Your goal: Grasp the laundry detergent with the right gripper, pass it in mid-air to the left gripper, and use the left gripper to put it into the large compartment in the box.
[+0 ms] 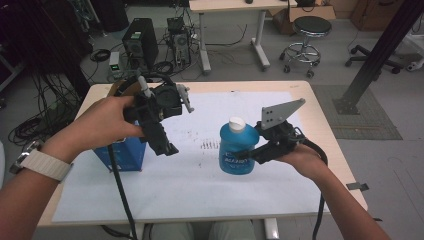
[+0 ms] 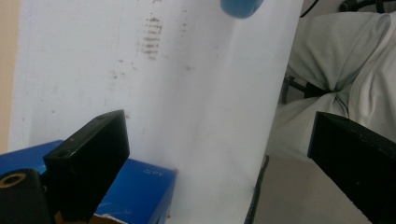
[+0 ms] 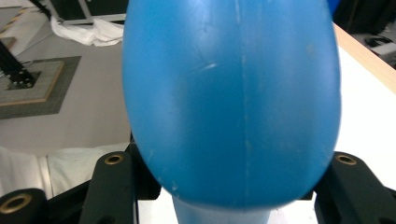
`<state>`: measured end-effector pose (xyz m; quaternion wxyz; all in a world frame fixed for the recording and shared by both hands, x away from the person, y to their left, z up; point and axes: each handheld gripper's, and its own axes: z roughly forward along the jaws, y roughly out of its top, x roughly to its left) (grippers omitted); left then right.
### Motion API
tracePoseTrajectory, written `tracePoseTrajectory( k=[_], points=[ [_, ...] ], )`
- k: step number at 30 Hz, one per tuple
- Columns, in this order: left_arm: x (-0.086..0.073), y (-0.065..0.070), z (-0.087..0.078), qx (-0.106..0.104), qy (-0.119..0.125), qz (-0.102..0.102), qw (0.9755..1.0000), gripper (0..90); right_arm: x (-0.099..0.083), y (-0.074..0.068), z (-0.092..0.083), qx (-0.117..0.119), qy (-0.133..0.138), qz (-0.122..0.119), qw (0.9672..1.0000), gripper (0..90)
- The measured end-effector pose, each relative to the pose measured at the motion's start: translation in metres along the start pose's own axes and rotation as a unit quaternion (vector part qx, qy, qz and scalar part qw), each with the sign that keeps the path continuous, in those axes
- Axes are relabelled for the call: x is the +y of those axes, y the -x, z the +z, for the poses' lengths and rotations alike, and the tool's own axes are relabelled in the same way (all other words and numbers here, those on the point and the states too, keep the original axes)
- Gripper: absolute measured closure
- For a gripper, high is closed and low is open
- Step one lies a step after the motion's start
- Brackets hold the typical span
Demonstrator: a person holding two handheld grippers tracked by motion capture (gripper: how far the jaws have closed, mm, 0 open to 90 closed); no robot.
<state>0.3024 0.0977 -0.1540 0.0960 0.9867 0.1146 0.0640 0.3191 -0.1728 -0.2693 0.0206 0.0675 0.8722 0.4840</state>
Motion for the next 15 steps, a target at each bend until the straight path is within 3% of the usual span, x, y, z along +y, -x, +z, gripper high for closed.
tracePoseTrajectory(
  k=[8,15],
  points=[
    [0.019,0.009,-0.004,-0.012,-0.008,0.026,0.9996,6.0,0.012,-0.002,0.012,0.028,-0.001,-0.021,0.9994,44.2],
    [0.030,0.013,-0.006,-0.024,-0.010,0.034,0.9991,6.0,0.018,-0.003,0.021,0.045,-0.009,-0.035,0.9983,44.2]
  ],
)
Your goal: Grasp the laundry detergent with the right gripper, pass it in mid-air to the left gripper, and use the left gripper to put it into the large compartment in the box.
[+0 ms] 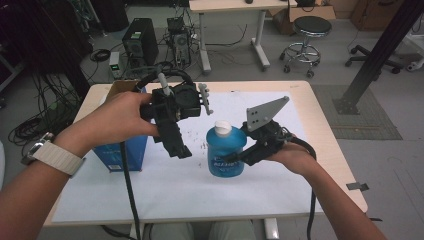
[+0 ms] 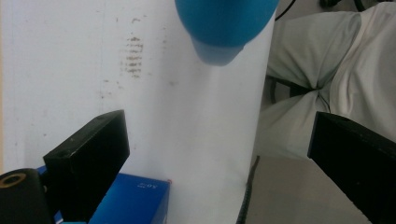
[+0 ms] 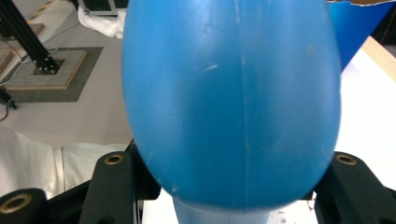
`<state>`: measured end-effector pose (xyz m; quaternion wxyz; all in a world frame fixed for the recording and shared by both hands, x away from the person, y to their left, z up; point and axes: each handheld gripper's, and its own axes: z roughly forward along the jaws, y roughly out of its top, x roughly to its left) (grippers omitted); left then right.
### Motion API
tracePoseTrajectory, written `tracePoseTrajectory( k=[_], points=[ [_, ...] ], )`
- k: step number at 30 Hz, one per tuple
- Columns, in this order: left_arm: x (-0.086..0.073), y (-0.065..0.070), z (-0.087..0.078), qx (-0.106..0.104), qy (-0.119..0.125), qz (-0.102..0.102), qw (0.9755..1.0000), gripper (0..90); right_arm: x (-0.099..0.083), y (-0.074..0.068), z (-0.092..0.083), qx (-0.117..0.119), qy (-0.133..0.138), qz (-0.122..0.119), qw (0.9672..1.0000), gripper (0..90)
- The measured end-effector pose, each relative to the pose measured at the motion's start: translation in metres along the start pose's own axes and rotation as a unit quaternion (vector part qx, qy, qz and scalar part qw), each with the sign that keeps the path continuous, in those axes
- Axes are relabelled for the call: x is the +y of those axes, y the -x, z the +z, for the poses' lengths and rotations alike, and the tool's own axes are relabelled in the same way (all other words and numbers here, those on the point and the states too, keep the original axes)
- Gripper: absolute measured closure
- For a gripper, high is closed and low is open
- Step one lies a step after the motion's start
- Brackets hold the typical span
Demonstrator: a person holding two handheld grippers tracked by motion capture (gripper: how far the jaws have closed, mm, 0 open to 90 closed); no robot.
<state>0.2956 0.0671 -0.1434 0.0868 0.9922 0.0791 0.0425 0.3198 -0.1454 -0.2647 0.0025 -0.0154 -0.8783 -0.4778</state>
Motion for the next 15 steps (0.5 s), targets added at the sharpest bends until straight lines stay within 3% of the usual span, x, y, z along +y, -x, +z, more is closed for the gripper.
tracePoseTrajectory(
  k=[7,15],
  points=[
    [0.011,0.002,0.001,-0.017,-0.001,0.014,0.9998,6.0,0.003,0.001,0.011,0.015,-0.008,-0.007,0.9998,44.2],
    [0.020,0.001,0.001,-0.021,-0.001,0.021,0.9996,6.0,0.006,0.003,0.020,0.024,-0.013,-0.012,0.9995,44.2]
  ],
)
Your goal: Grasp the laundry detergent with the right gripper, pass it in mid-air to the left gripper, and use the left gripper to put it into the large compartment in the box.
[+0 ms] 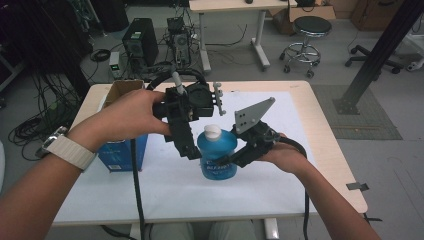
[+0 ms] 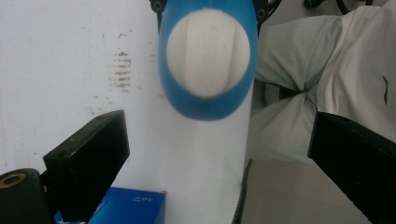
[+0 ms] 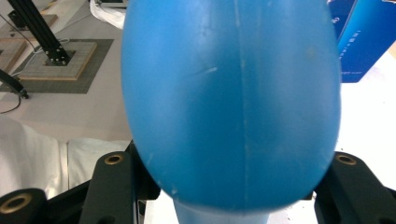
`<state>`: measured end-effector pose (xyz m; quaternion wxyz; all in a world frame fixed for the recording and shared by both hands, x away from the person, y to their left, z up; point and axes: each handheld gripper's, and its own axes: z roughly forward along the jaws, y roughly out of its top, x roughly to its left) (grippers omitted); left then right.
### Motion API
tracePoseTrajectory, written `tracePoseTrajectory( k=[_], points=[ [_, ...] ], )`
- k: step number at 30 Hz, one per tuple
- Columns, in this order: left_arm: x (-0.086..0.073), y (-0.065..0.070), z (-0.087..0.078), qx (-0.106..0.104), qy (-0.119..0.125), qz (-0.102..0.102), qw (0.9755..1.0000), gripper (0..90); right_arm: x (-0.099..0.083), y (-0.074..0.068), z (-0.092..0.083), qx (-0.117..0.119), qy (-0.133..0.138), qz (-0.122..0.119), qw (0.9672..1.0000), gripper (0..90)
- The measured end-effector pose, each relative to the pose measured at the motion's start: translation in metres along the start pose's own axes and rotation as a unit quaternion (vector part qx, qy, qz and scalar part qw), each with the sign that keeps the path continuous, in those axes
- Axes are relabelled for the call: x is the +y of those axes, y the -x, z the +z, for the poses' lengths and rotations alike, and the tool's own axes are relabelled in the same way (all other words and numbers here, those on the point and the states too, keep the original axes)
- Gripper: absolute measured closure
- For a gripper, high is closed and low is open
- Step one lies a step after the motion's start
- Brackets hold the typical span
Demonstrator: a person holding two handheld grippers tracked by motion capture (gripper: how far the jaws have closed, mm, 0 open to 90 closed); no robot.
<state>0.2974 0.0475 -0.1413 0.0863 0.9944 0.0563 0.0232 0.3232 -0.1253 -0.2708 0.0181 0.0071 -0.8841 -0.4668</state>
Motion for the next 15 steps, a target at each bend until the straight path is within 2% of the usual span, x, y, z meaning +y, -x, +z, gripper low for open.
tracePoseTrajectory(
  k=[6,15],
  points=[
    [0.006,-0.001,0.002,-0.004,-0.002,0.009,0.9999,6.0,0.003,0.001,0.005,0.010,-0.005,-0.003,0.9999,44.3],
    [0.015,-0.003,0.009,-0.003,-0.010,0.011,0.9999,6.2,0.007,0.002,0.009,0.016,-0.001,-0.004,0.9999,44.2]
  ],
)
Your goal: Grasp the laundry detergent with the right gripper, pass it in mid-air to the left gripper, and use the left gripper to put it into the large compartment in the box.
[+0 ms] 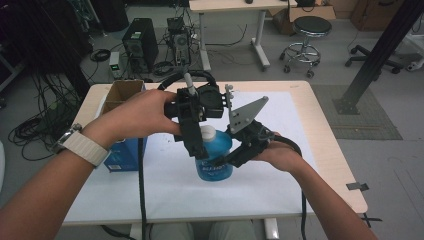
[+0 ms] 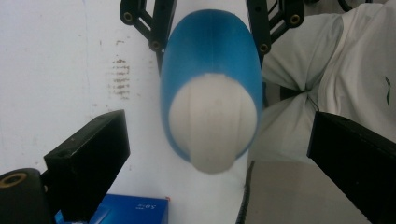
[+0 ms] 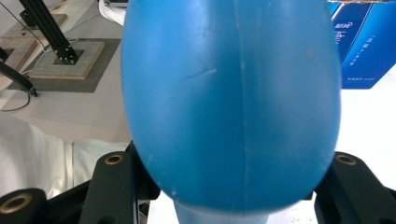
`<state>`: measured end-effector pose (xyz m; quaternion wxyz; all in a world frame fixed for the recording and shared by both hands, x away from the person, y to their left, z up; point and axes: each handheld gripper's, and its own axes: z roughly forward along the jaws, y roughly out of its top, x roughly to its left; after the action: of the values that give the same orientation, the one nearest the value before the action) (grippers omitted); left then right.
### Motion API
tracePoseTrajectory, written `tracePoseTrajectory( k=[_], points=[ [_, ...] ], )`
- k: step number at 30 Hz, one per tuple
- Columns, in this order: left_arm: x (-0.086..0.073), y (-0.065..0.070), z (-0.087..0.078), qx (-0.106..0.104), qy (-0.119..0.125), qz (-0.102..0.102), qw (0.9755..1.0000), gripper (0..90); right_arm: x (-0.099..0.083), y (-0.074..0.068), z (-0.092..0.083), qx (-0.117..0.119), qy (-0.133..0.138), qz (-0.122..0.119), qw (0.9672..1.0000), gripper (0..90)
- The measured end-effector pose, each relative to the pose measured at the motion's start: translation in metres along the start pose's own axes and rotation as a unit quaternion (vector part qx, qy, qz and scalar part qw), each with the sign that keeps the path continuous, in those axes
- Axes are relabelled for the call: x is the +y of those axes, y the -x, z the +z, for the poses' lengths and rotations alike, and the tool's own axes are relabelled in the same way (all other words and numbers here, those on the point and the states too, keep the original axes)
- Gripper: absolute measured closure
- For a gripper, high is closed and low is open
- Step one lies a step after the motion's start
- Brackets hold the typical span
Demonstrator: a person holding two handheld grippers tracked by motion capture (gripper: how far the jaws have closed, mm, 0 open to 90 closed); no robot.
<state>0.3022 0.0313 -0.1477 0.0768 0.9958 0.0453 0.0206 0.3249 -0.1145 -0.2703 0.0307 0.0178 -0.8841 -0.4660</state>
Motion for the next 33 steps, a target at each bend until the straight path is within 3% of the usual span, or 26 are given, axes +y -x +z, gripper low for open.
tracePoseTrajectory(
  k=[20,33],
  points=[
    [0.006,-0.004,0.024,-0.007,-0.006,0.004,0.9999,10.6,0.001,-0.001,0.000,0.001,0.003,0.003,1.0000,44.1],
    [0.007,-0.004,0.025,-0.007,-0.005,0.005,1.0000,18.4,0.001,-0.001,-0.002,0.001,0.006,0.002,1.0000,44.0]
  ],
)
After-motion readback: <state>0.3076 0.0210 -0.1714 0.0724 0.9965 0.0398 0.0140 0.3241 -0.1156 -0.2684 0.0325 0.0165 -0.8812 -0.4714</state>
